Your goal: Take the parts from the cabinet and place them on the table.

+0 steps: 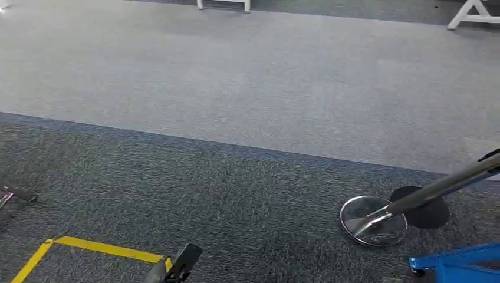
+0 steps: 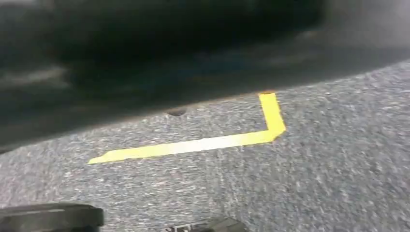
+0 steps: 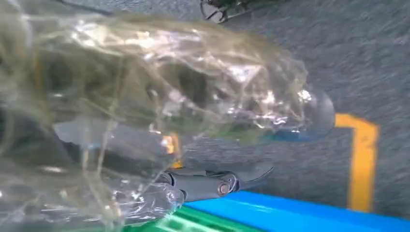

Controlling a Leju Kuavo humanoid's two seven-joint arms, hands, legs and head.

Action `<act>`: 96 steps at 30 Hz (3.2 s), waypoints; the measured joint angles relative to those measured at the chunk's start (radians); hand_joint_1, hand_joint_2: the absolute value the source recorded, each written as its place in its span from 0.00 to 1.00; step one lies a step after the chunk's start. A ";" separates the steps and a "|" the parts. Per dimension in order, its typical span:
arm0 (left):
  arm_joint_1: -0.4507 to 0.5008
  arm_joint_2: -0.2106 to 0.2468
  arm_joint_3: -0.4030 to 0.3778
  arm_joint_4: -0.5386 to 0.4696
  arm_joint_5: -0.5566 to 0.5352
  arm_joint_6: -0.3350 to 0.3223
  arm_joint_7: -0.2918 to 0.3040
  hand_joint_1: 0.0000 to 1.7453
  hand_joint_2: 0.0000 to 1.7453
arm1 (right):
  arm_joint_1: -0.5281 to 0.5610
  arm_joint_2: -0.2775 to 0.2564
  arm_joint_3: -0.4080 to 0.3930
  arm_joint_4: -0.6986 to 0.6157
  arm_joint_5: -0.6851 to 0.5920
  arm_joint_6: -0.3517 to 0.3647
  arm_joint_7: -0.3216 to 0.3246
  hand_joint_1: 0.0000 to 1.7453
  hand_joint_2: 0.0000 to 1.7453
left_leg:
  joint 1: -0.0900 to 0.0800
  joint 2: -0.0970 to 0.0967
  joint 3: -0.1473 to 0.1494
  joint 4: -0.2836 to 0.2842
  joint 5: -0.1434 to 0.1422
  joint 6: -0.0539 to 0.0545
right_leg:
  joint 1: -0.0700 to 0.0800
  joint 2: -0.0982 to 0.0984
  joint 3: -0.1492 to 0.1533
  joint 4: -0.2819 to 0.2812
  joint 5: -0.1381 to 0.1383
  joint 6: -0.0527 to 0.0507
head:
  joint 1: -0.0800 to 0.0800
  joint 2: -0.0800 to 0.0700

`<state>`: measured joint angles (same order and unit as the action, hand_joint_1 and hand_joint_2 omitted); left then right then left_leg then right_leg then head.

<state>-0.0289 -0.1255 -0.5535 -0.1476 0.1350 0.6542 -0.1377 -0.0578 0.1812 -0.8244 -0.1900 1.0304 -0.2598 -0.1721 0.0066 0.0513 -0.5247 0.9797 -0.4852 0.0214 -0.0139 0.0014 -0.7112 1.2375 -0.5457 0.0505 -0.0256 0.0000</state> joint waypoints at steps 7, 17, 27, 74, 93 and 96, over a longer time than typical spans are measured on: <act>-0.002 -0.003 0.023 0.000 -0.020 0.043 0.025 0.00 0.00 | 0.014 0.010 -0.010 0.001 -0.023 0.004 0.034 0.00 0.00 | -0.009 0.061 0.019 0.006 -0.021 -0.031 | 0.010 -0.044 0.127 -0.228 0.069 -0.036 | -0.003 0.000; 0.000 -0.006 0.087 0.002 -0.066 0.046 0.040 0.00 0.00 | 0.017 0.026 -0.013 0.002 0.028 0.002 0.052 0.00 0.00 | -0.011 -0.065 -0.057 0.134 -0.022 -0.009 | 0.019 0.088 0.139 -0.231 0.075 -0.064 | -0.008 0.000; 0.007 -0.020 0.218 -0.002 -0.268 0.052 0.016 0.00 0.00 | 0.015 0.031 0.044 0.007 0.076 -0.001 0.045 0.00 0.00 | -0.009 -0.050 -0.006 -0.008 0.012 0.010 | 0.011 0.013 -0.003 -0.009 -0.034 -0.018 | -0.004 0.000; 0.025 -0.035 0.451 -0.004 -0.130 -0.086 -0.101 0.00 0.00 | 0.052 -0.019 0.009 0.004 0.048 0.034 0.143 0.00 0.00 | 0.002 -0.039 -0.115 0.299 -0.172 -0.048 | 0.005 0.023 0.142 -0.239 0.077 -0.060 | -0.012 0.000; 0.018 -0.026 0.476 -0.008 -0.107 -0.110 -0.120 0.00 0.00 | 0.050 -0.013 -0.005 0.005 0.040 0.036 0.142 0.00 0.00 | -0.007 0.016 0.005 -0.020 0.009 0.004 | -0.002 -0.013 0.073 -0.109 0.044 0.000 | 0.001 0.000; 0.017 -0.025 0.478 -0.008 -0.107 -0.111 -0.121 0.00 0.00 | 0.042 -0.013 -0.006 0.005 0.040 0.035 0.141 0.00 0.00 | -0.016 0.039 0.006 -0.006 -0.005 -0.014 | 0.002 -0.068 0.157 -0.248 0.069 -0.017 | -0.001 0.000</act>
<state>-0.0117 -0.1507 -0.0752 -0.1556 0.0279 0.5432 -0.2586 -0.0157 0.1678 -0.8309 -0.1850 1.0708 -0.2247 -0.0313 -0.0093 0.0899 -0.5182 0.9739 -0.4900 0.0072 -0.0118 -0.0664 -0.5537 0.9890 -0.4764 0.0336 -0.0263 -0.0004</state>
